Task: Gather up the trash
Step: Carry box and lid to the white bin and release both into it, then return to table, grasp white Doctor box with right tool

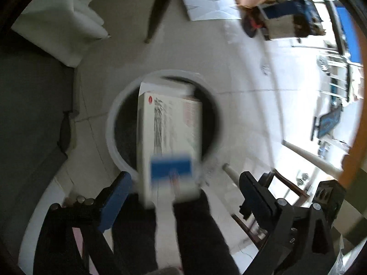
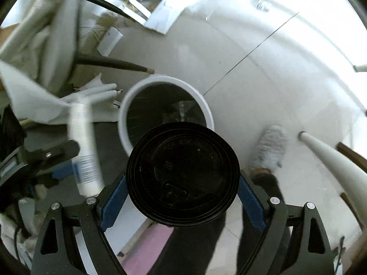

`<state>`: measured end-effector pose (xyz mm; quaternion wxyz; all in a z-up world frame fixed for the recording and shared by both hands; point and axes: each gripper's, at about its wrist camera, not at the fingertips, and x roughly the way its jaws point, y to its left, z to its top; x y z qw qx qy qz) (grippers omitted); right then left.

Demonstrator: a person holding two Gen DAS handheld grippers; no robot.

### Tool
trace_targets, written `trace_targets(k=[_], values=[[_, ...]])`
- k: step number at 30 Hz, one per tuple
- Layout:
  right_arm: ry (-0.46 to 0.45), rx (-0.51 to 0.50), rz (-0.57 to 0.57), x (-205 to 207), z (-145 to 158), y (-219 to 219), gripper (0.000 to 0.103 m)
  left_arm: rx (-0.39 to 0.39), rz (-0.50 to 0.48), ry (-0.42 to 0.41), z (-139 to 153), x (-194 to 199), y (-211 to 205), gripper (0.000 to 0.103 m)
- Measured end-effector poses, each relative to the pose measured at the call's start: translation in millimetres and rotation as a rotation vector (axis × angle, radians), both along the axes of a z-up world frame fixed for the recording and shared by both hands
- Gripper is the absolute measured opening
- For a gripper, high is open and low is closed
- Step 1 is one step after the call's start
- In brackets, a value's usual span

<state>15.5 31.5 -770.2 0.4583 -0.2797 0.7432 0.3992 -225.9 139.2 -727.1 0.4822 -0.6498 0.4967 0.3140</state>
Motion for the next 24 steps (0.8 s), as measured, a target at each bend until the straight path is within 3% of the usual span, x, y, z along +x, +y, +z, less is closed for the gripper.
trace_targets(k=[4, 8, 13, 19, 24], values=[[0.09, -0.009, 0.008, -10.4, -53.4, 6.5, 0.101, 0.067, -0.06, 0.078, -15.2, -9.4, 0.0, 0.096], [0.074, -0.001, 0.059, -23.3, -65.4, 13.3, 0.103, 0.199, -0.13, 0.2, -7.6, -14.4, -5.0, 0.096], [-0.051, -0.009, 0.118, -29.8, -50.0, 14.4, 0.103, 0.261, -0.181, 0.324, 8.1, -18.6, -14.3, 0.096], [-0.244, -0.018, 0.215, -34.5, -11.3, 17.7, 0.103, 0.27, -0.198, 0.356, 37.8, -20.6, -22.9, 0.096], [-0.3, -0.001, 0.246, -37.4, 31.1, 19.7, 0.103, 0.276, -0.209, 0.361, 69.7, -19.6, -29.3, 0.096]])
